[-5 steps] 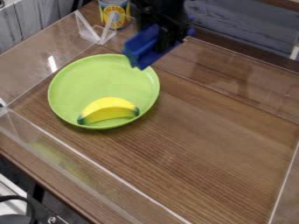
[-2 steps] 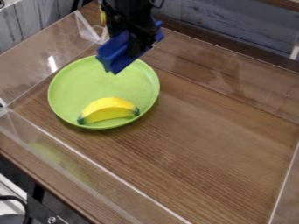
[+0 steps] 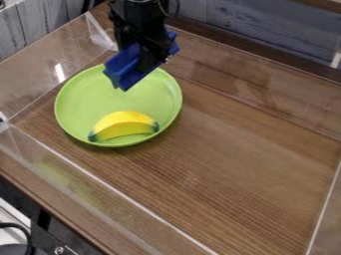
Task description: Put the blue object in the green plate
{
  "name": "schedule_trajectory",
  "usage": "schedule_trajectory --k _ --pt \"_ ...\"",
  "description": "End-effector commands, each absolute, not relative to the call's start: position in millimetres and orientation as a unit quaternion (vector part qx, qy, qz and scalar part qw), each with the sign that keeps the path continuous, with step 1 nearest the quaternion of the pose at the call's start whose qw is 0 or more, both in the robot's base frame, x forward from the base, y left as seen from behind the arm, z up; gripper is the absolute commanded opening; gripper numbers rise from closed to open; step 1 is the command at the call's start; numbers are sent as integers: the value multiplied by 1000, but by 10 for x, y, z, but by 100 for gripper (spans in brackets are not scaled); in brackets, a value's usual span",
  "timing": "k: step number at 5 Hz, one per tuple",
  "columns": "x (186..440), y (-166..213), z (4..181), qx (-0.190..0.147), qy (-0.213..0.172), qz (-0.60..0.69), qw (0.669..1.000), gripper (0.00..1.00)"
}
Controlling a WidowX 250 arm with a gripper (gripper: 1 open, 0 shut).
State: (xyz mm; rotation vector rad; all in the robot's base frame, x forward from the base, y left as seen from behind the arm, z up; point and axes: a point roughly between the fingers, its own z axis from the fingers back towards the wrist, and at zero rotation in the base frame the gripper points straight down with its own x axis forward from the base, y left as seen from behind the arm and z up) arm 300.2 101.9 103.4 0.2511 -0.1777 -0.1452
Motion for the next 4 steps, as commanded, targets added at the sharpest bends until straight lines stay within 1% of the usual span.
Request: schedule_trajectory --k 1,2,4 --pt "3011 1071 1085 133 -101 -67 984 0" --pt "3002 1065 1079 131 -103 -65 984 100" --pt "2951 1042 1042 119 -92 -61 987 100"
